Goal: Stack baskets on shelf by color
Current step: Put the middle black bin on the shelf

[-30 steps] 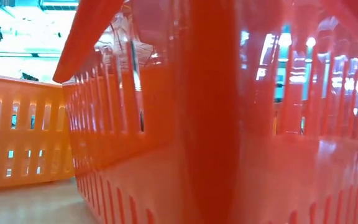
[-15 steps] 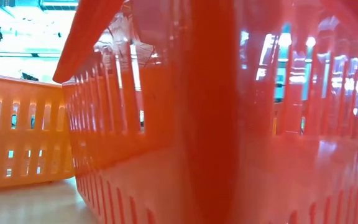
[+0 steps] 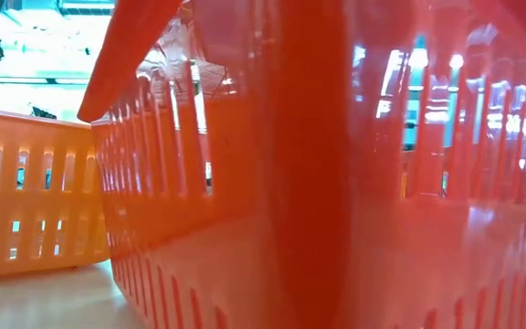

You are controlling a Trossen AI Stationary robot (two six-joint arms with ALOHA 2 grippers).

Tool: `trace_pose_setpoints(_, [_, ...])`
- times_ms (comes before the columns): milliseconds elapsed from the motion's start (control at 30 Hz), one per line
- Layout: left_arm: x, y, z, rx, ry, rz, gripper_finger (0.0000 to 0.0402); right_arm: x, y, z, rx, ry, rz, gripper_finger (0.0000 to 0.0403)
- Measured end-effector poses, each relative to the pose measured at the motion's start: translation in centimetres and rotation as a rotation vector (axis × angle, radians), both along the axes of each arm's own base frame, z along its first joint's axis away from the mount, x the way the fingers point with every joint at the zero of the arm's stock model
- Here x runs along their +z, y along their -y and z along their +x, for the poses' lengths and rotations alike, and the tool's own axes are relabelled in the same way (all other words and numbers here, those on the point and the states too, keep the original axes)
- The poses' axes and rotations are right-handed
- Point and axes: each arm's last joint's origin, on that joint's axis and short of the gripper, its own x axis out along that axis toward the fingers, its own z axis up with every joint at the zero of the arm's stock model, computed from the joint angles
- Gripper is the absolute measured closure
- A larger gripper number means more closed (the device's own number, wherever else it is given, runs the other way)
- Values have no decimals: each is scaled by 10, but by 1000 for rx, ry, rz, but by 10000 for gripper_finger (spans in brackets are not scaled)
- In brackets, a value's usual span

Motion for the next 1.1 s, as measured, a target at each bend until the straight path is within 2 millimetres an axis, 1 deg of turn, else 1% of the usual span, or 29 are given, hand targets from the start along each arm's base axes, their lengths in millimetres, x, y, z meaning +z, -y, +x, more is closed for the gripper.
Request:
trace_pose_setpoints(133, [-33,-5,-4,36,17,-72,401,0,0,0,2,-1,-3,402])
trace_pose_setpoints(233, [-46,-9,-8,58,39,-114,401,0,0,0,5,-3,-7,402])
trace_pose_setpoints(367, [-65,-9,-13,96,21,-153,401,0,0,0,6,-4,-8,402])
trace_pose_setpoints(467, [-69,-9,-13,107,62,-173,401,0,0,0,7,-5,-10,402])
trace_pose_setpoints(567, [-82,-10,-11,122,70,-196,401,0,0,0,12,-7,-15,402])
trace_pose_setpoints(667, [-86,-11,-6,120,106,-204,401,0,0,0,15,-9,-19,402])
trace_pose_setpoints(767, [-91,-10,-4,119,90,-205,401,0,0,0,16,-10,-21,402])
trace_pose_setpoints(900, [-92,-12,-3,112,102,-211,401,0,0,0,16,-10,-21,402])
trace_pose_setpoints(1100, [-94,-10,-5,103,59,-208,401,0,0,0,17,-10,-21,402])
